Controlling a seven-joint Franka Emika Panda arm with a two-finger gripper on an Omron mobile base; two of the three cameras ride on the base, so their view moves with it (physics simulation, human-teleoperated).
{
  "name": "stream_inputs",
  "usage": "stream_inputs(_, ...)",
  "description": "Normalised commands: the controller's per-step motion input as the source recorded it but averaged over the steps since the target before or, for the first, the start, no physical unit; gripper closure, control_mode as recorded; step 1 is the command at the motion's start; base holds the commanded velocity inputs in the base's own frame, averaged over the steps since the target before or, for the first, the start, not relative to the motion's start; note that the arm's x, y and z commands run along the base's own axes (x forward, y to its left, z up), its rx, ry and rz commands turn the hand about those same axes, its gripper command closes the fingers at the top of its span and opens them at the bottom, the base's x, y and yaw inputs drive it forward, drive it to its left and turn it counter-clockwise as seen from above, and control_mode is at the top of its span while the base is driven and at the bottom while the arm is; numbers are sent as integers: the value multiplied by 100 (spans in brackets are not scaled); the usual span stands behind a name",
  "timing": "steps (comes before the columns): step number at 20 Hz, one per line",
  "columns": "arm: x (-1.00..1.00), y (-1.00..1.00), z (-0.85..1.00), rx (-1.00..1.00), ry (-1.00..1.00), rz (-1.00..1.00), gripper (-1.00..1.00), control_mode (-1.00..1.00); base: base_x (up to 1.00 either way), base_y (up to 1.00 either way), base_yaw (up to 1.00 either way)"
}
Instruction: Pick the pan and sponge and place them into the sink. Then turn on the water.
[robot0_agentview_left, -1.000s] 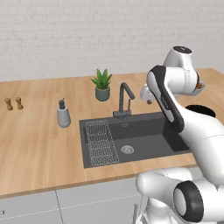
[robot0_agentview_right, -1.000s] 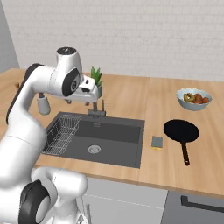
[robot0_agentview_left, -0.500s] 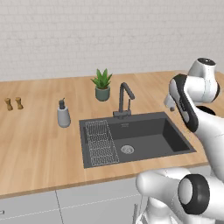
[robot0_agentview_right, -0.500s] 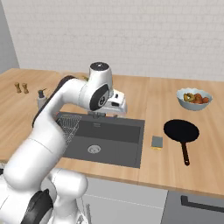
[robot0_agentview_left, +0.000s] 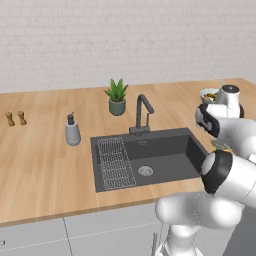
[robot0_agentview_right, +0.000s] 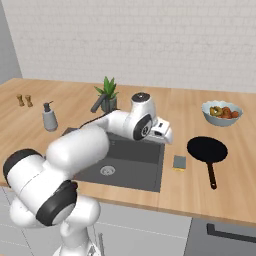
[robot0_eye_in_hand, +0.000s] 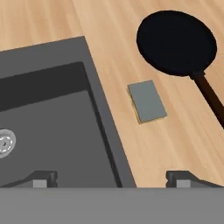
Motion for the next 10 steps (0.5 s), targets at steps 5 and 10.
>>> stream_inputs(5,53,-64,-28,3,0,-11,-100,-100,0,0,0)
stream_inputs(10,0,-6,0,3,0,0,-100,-100,0,0,0)
